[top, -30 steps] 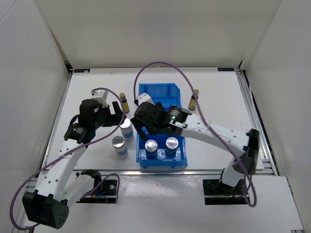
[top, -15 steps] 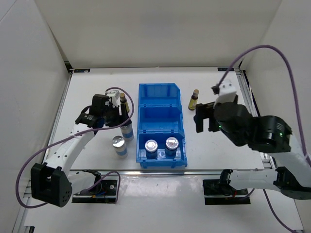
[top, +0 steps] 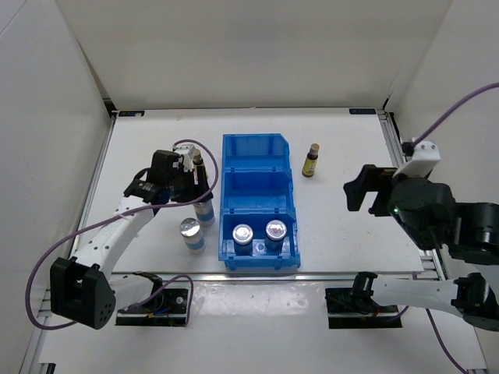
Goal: Organize the condiment bottles
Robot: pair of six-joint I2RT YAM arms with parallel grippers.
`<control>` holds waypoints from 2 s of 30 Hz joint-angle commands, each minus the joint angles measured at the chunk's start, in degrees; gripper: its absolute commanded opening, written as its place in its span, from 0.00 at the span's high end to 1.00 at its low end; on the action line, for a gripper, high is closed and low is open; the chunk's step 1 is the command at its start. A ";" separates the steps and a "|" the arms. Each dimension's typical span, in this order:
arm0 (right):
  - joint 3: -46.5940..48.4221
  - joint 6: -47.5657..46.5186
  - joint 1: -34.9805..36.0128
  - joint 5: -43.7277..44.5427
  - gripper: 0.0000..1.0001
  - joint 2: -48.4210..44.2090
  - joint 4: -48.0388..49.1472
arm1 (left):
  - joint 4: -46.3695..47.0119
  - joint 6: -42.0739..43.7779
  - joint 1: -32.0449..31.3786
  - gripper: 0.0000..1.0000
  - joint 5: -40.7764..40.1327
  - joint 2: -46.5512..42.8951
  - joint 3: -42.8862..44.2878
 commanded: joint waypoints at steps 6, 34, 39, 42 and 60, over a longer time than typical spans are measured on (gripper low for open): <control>-2.95 3.18 -0.02 3.19 0.00 -2.81 -16.74 | -4.03 0.98 -4.25 0.08 -7.36 1.31 2.88; -19.21 9.77 -0.02 9.69 0.00 -16.52 -15.43 | -15.81 -2.36 -13.48 0.89 -16.09 8.25 38.28; -20.35 7.31 -0.02 9.08 0.00 -19.07 -13.23 | -15.29 -3.77 -20.76 0.89 -15.98 16.68 49.80; -20.88 7.31 -0.02 9.08 0.00 -19.07 -13.23 | -14.58 -4.29 -23.67 0.89 -16.69 23.88 53.94; -20.88 7.84 -0.02 9.08 0.00 -29.35 -13.23 | -7.46 -7.28 -28.60 0.89 -15.29 43.85 54.65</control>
